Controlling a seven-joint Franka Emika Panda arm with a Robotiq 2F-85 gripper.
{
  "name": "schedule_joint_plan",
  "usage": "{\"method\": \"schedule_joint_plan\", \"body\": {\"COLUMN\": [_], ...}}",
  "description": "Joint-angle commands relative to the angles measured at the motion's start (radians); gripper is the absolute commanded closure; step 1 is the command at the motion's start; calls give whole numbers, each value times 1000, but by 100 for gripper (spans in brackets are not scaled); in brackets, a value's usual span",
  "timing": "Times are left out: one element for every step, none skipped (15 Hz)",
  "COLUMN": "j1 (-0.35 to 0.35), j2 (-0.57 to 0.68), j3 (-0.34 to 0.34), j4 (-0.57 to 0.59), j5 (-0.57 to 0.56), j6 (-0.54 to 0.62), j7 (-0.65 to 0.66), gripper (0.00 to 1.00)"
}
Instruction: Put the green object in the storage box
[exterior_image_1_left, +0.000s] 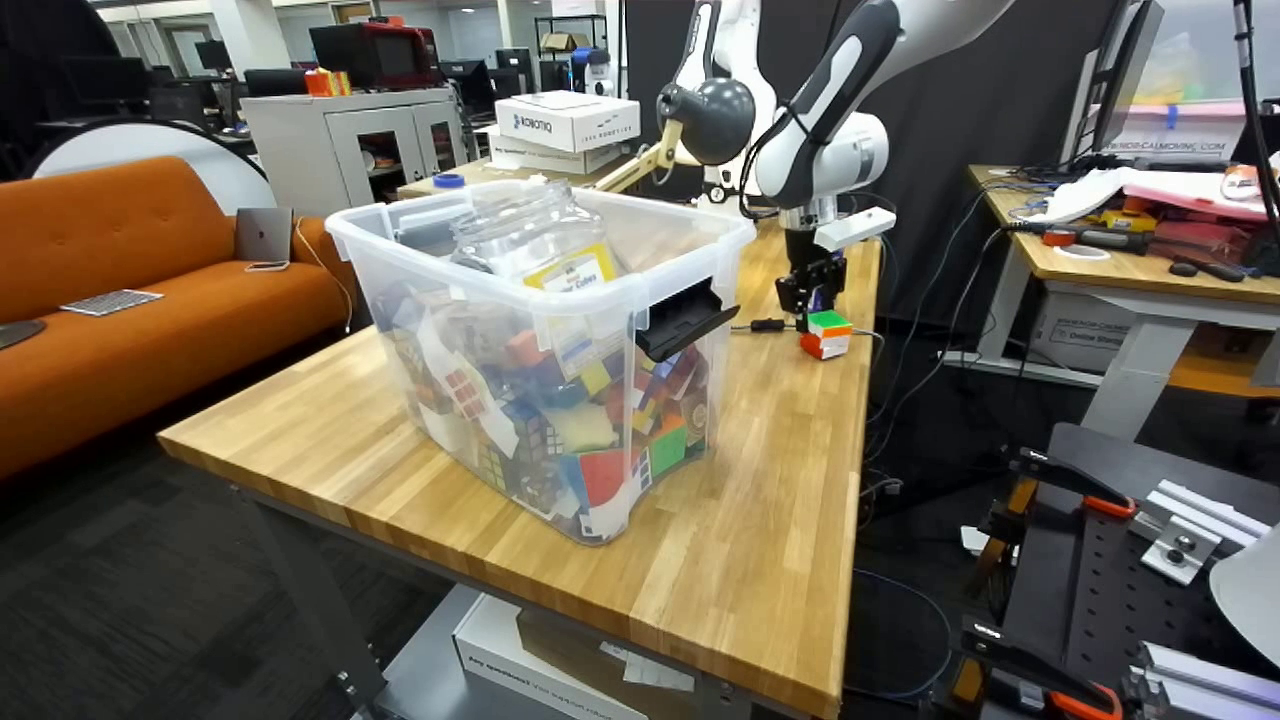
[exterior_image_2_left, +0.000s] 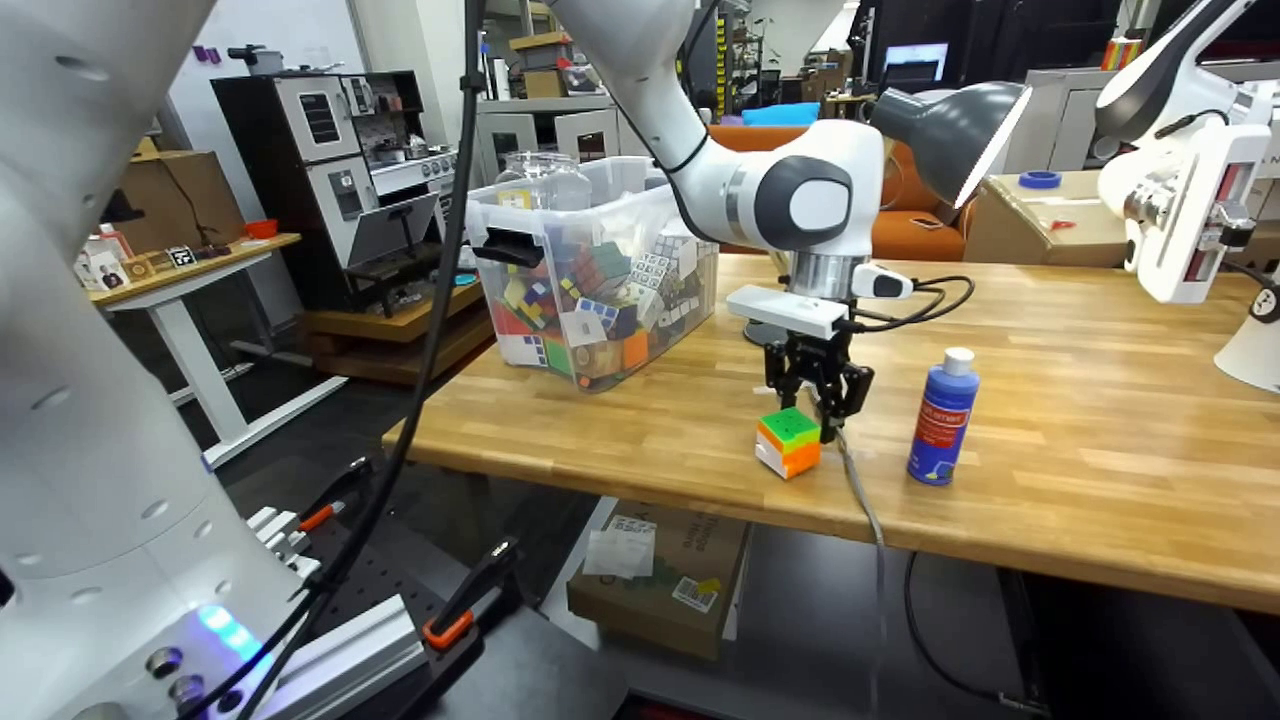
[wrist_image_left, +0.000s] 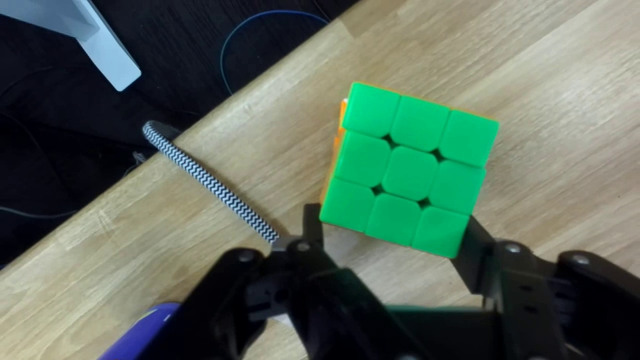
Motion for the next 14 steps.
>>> {"method": "schedule_joint_plan", "body": {"j1": [-5, -1, 2, 7, 20, 30, 46, 58, 66, 76, 84, 92, 102, 114], "j2": [-4, -18, -46, -73, -119, -159, -212, -259, -306, -348, -388, -429, -469, -505], "j3": [9, 8, 11, 12, 6, 2, -8, -12, -12, -11, -9, -3, 0, 4], "j4": [18, 6, -19, -40, -78, -106, -144, -173, -201, -223, -248, -272, -295, -313], "j5": [-21, -26, -27, -30, -42, -56, -77, -98, -117, -134, -149, -156, -164, -174], "j6": [-25, -15, -9, -3, 14, 27, 47, 55, 64, 64, 64, 65, 70, 75], "j7": [29, 29, 21, 16, 19, 21, 32, 40, 47, 59, 70, 79, 90, 100], "gripper": [63, 63, 63, 63, 63, 63, 63, 63, 63, 63, 63, 63, 63, 63]}}
